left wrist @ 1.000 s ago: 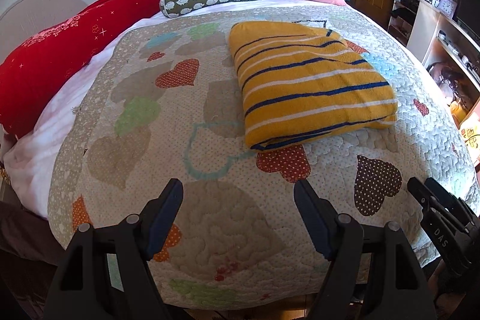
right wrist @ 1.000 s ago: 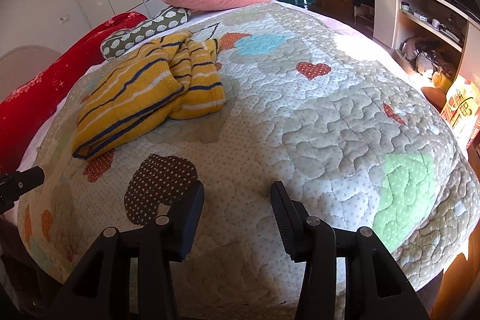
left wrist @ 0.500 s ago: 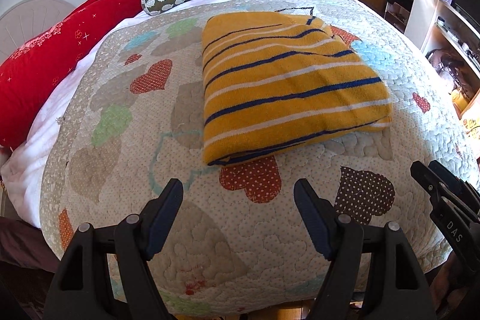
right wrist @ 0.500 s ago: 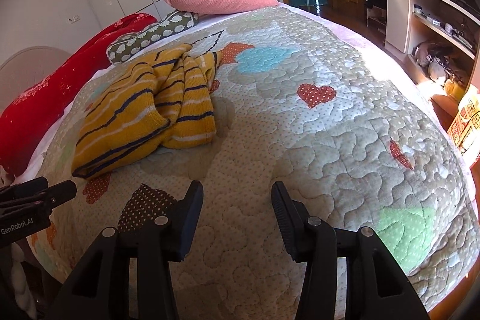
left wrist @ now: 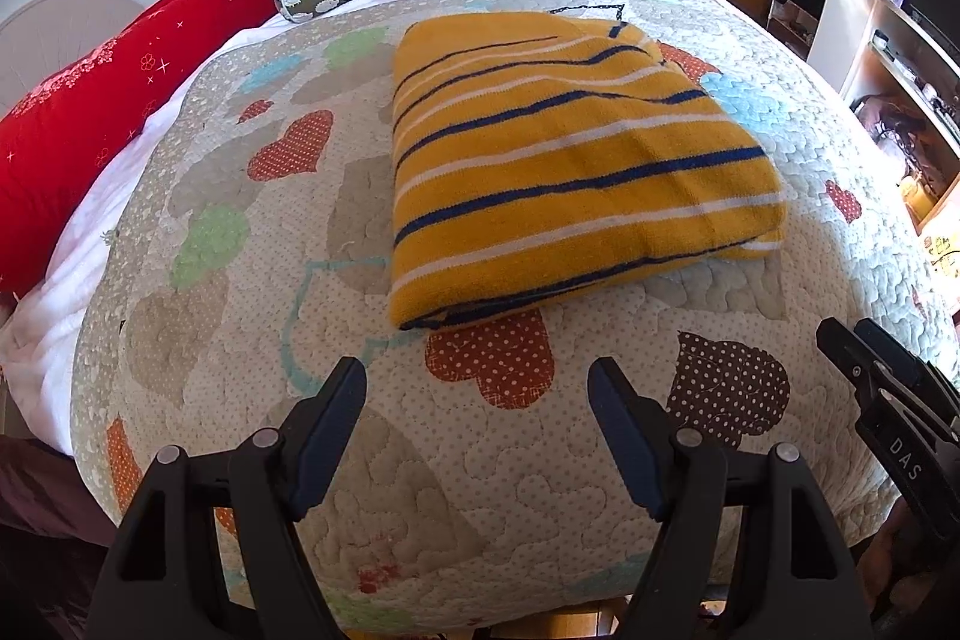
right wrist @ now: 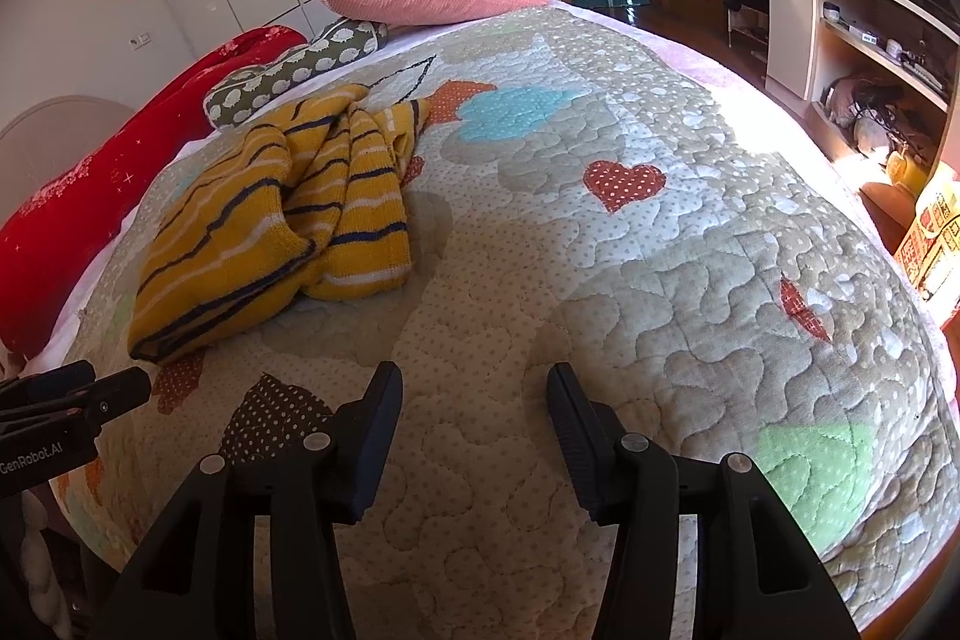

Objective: Fold small clothes
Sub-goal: 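Open both tools and lift them away from the folded sweater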

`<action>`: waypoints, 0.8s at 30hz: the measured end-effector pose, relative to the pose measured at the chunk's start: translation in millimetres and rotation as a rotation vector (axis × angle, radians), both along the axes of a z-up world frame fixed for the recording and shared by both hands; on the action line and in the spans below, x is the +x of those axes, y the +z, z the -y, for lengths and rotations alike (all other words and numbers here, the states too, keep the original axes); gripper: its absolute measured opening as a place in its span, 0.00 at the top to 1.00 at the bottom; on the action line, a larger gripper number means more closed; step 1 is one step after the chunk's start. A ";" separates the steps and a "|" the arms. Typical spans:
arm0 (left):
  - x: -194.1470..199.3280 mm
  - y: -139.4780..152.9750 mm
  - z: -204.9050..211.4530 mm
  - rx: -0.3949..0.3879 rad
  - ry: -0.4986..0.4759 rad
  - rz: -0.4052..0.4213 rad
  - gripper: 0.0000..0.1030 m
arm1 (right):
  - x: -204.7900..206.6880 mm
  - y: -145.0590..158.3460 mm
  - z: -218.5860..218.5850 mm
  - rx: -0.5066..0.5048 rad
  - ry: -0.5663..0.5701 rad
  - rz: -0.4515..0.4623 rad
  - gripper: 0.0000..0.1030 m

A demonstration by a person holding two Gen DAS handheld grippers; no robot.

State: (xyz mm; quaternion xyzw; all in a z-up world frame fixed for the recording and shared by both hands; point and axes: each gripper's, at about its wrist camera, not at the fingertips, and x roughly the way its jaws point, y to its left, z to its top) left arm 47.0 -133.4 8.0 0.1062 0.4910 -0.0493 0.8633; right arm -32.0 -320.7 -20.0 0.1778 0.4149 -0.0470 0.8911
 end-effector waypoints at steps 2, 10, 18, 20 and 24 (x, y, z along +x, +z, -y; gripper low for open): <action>-0.4 0.6 -1.3 -0.002 0.002 0.001 0.27 | 0.8 -0.1 -1.7 -0.002 0.000 0.000 0.46; -0.8 1.5 -8.5 -0.024 -0.003 -0.006 0.27 | 2.7 -1.5 -5.6 -0.021 -0.005 -0.005 0.45; 15.4 13.1 -37.2 -0.052 0.040 0.037 0.27 | 14.2 4.6 -6.5 -0.029 0.018 -0.024 0.45; 26.7 15.9 -51.9 -0.089 0.054 0.037 0.27 | 23.6 10.0 -3.4 -0.019 0.036 -0.024 0.45; 64.5 13.0 -85.8 -0.285 0.083 -0.041 0.27 | 58.8 22.2 6.9 0.068 0.107 -0.015 0.36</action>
